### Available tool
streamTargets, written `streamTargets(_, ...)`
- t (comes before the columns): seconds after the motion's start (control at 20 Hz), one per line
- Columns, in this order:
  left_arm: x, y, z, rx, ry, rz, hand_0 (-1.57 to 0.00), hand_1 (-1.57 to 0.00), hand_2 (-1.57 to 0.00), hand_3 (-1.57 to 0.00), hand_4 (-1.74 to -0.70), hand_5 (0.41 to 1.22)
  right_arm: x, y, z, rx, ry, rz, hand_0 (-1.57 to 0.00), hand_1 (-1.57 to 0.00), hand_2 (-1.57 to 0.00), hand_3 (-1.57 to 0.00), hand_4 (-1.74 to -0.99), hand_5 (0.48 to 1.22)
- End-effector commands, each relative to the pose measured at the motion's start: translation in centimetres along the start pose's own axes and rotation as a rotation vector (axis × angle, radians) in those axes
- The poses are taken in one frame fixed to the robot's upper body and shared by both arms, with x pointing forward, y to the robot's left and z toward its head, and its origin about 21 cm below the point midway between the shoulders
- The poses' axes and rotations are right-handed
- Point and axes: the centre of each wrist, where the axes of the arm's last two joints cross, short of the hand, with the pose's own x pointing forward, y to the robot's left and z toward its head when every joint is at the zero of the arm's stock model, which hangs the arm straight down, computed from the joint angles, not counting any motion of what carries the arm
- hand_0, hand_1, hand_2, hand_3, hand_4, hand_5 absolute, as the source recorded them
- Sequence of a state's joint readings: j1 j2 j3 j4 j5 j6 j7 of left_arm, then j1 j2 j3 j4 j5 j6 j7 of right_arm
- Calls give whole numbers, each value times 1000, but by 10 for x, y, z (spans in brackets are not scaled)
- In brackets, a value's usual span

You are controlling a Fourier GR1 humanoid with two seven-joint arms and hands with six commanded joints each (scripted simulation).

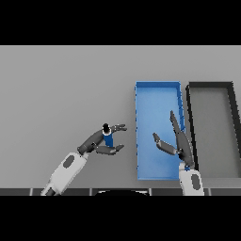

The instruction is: Pick up the blue pipe and place it into the blue bin.

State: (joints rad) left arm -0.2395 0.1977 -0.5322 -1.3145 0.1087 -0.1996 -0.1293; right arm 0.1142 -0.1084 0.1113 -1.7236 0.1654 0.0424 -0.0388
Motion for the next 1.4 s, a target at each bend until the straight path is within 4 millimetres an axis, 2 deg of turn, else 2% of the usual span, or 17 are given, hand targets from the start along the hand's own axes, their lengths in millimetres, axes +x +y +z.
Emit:
streamTargets(0.0,2,-1,-3,3,-9,33,-289,-458,-539,-486,-1342,765,-1,0,-1,-1,12,0,1,1,1,1,-1199,605)
streamTargets(0.05,-3,-3,-3,11,10,49,-504,-677,-733,-703,-1416,856,2,1,-3,-4,12,2,1,1,1,1,-1196,604)
streamTargets(0.15,-2,-8,-4,-5,15,22,-888,-999,-1035,-1009,-1526,988,1,1,-1,7,2,-3,1,1,1,1,-1195,604)
streamTargets(0.25,-5,-13,-4,-31,-20,9,-1134,-1205,-1228,-1174,-1600,1072,-1,-1,-2,4,15,-2,1,1,1,1,-1198,604)
streamTargets(0.4,-5,-18,-6,-20,-53,-5,-1347,-1384,-1395,-1317,-1665,1144,-1,1,-1,13,-3,-3,1,1,1,1,-1190,600)
streamTargets(0.5,4,-16,-10,2,-95,-1,-1428,-1451,-1459,-1382,-1692,1172,-3,-1,-3,5,11,6,1,1,1,1,-1189,601)
streamTargets(0.6,22,-16,-14,16,-172,11,-1479,-1494,-1499,-1423,-1710,1190,-3,2,-4,8,5,10,1,1,1,1,-1187,603)
streamTargets(0.9,63,-23,-22,-23,-257,8,-1547,-1551,-1552,-1476,-1733,1213,-3,-4,1,1,5,21,1,1,1,1,-1157,600)
streamTargets(1.15,75,-31,-20,-46,-217,-16,-1563,-1564,-1565,-1495,-1738,1218,-2,-4,3,-1,-28,34,1,1,1,1,-1133,606)
streamTargets(1.25,75,-26,-18,-46,-224,-26,-1566,-1567,-1567,-1496,-1739,1219,-3,-4,5,-6,-23,31,1,1,1,1,-1127,605)
streamTargets(1.35,72,-29,-20,-45,-197,-31,-1568,-1568,-1568,-1496,-1740,1219,-2,-6,7,-11,-7,22,1,1,1,1,-1161,605)
